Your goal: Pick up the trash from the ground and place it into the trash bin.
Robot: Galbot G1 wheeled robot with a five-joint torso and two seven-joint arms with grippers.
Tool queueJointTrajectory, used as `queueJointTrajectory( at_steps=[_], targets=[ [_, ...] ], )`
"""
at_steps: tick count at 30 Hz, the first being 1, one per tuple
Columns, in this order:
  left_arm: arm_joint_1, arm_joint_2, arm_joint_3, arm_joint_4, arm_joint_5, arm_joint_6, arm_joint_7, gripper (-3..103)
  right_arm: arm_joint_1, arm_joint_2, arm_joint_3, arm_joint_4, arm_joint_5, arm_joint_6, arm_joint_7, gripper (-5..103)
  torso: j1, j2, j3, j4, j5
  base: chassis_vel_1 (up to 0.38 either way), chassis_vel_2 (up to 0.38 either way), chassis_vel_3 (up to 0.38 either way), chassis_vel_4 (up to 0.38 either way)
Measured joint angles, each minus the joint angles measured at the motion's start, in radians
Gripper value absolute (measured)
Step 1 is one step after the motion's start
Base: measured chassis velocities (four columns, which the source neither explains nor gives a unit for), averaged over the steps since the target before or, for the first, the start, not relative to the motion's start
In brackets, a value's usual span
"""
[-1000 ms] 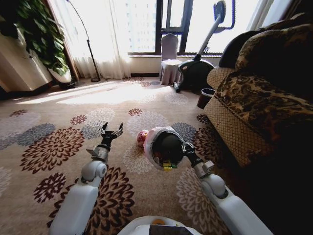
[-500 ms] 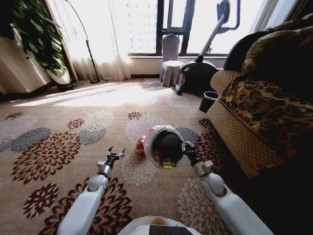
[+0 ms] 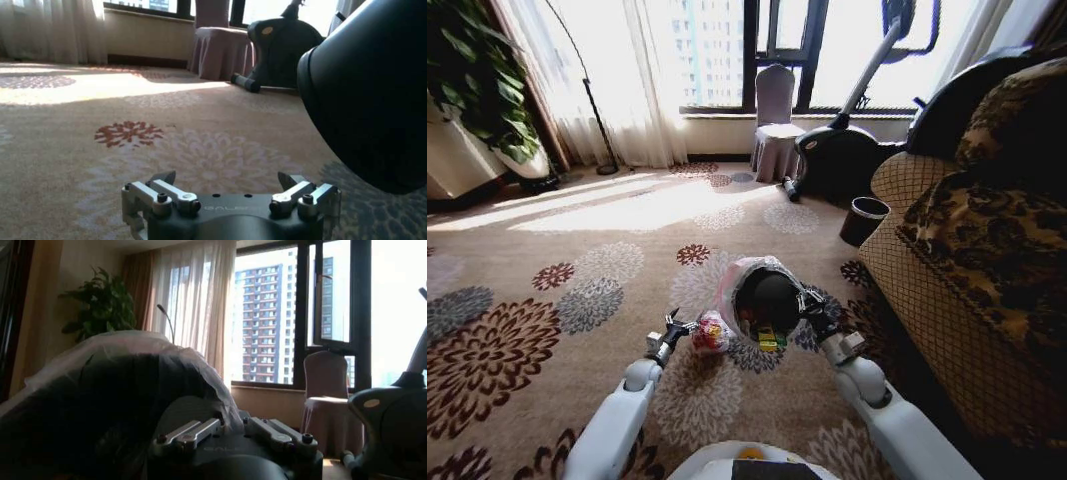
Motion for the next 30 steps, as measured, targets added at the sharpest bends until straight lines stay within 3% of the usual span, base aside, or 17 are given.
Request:
queueJointTrajectory(
  at_steps=[4,7,10,14,25,30],
  targets=[
    [0.011,-0.005,0.002,-0.008,0.001,0.016,-0.001,100,0.005,0.005,-0.004,-0.010,-0.003,0.002,0.000,0,0.000,0.000,0.000,0.0000,-0.0006,-0.004,-0.091,-0.011,0.054],
    [0.022,-0.008,0.005,-0.020,0.020,0.076,-0.020,100,0.007,0.007,-0.005,-0.012,-0.006,0.002,0.000,0,0.000,0.000,0.000,-0.0001,-0.0004,0.000,0.000,0.000,0.000],
    [0.030,-0.011,0.005,-0.024,0.045,0.099,-0.038,100,0.005,0.003,-0.002,-0.012,-0.007,0.002,-0.001,0,0.000,0.000,0.000,0.0004,-0.0006,0.000,0.000,0.000,0.000],
    [0.007,-0.014,0.010,0.057,0.105,0.090,-0.045,100,0.003,0.002,0.004,-0.017,-0.007,0.006,0.000,0,0.000,0.000,0.000,0.0000,-0.0006,0.000,0.000,0.000,0.000],
    [-0.092,-0.051,0.043,0.223,0.085,0.082,0.007,101,-0.017,0.001,0.008,-0.013,-0.013,0.010,0.000,0,0.000,0.000,0.000,-0.0001,-0.0004,0.000,0.000,0.000,0.000],
    [-0.120,-0.067,0.060,0.276,0.106,0.075,0.010,90,-0.017,-0.004,0.009,-0.008,-0.011,0.010,-0.001,0,0.000,0.000,0.000,0.0001,-0.0004,0.000,0.000,0.000,0.000]
  ],
)
